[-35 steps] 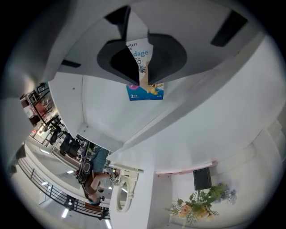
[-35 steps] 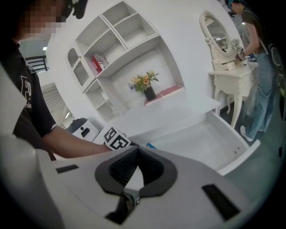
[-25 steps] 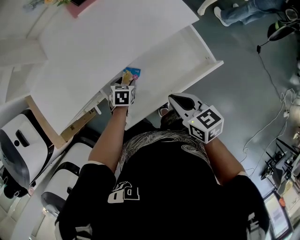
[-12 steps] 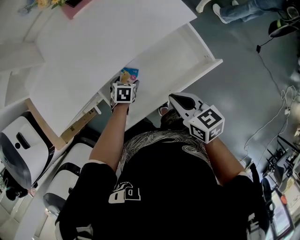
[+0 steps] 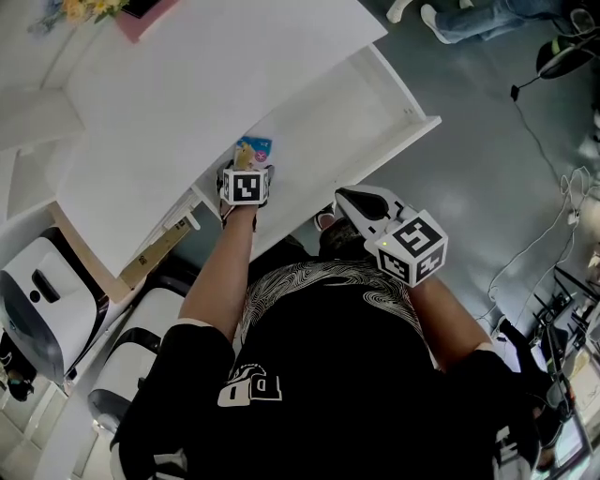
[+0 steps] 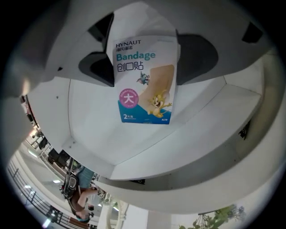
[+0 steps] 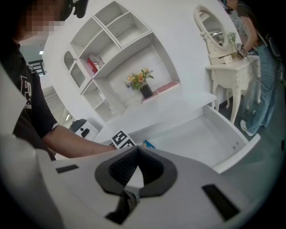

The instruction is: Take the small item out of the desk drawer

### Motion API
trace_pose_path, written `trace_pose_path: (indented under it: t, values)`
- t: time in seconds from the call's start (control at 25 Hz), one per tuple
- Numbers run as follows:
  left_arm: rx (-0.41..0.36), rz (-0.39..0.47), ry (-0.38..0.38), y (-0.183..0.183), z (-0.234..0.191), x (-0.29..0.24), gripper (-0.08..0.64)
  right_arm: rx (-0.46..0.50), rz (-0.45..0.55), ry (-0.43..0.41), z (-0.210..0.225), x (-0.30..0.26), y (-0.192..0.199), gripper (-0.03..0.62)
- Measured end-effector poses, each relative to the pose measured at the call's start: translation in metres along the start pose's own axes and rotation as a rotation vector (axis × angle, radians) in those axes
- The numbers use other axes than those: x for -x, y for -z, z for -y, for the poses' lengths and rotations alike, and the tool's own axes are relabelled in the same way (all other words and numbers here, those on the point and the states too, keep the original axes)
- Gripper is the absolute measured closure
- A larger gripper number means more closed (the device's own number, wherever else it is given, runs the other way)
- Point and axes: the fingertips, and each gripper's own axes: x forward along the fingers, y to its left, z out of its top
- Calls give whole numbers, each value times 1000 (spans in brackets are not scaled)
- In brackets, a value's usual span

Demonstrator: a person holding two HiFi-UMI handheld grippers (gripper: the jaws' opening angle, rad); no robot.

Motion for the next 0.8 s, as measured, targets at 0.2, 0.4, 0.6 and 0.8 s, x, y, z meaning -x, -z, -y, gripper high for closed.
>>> trace_pose_path:
  t: [0.2,0.4,0.6,0.8]
  values:
    - [-6,-31,-6,-2,1,-1,135,-11,1,19,5,3,1,583]
    - [-14,-54,-4,-4,1,1,135,-21,0,24,1,3,1,583]
    - [-21,-64,17,-3,-1,3,135,-23,28,32,-8,3,-5,583]
    - [-21,-60,37,-1,-1,16,135,-27,43,52,-14,8,-2,583]
